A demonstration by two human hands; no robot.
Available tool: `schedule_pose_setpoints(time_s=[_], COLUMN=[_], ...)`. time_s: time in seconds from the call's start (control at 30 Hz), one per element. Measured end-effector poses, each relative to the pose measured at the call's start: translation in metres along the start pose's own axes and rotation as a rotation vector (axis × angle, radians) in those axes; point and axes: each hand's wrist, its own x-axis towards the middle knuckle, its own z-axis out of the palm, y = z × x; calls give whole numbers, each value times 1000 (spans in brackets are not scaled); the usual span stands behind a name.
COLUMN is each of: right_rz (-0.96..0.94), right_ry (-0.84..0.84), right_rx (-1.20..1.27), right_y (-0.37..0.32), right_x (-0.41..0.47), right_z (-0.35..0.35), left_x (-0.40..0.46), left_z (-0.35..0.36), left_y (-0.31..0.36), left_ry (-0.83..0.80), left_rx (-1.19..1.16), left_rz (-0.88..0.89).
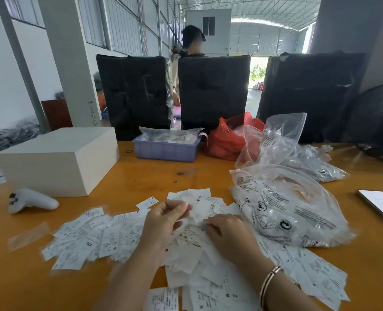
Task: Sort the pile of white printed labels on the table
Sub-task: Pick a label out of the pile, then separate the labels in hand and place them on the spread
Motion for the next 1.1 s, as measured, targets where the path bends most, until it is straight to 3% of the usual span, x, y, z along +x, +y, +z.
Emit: schedule_pose_setpoints(time_s=[0.17,0.27,0.37,0.47,0.57,0.73,0.87,1.1], right_rz=[22,160,290,347,333,344,249,290], right_ry=[58,215,177,56,-47,-74,-185,-121], right_rx=[165,541,932,1151,1159,1178,1089,1077], right_y=[0,-3,-6,-15,-25,-27,-26,-28], right_x=[-2,-4,-6,-11,-15,-17,-20,-15], right_z=[1,-6,-15,-21,-21,-22,-19,-13], left_x=[2,3,1,0,-3,-3,-2,-4], left_z=[0,1,2,5,8,10,10,14], left_y=[-1,1,4,4,2,0,-2,-5], left_ry=[27,53,12,7,2,-17,19,45], left_rx=[-70,-170,-267,-275,-279,-279,-271,-156], left_rz=[-23,-84,-127,-121,-107,-90,-82,28])
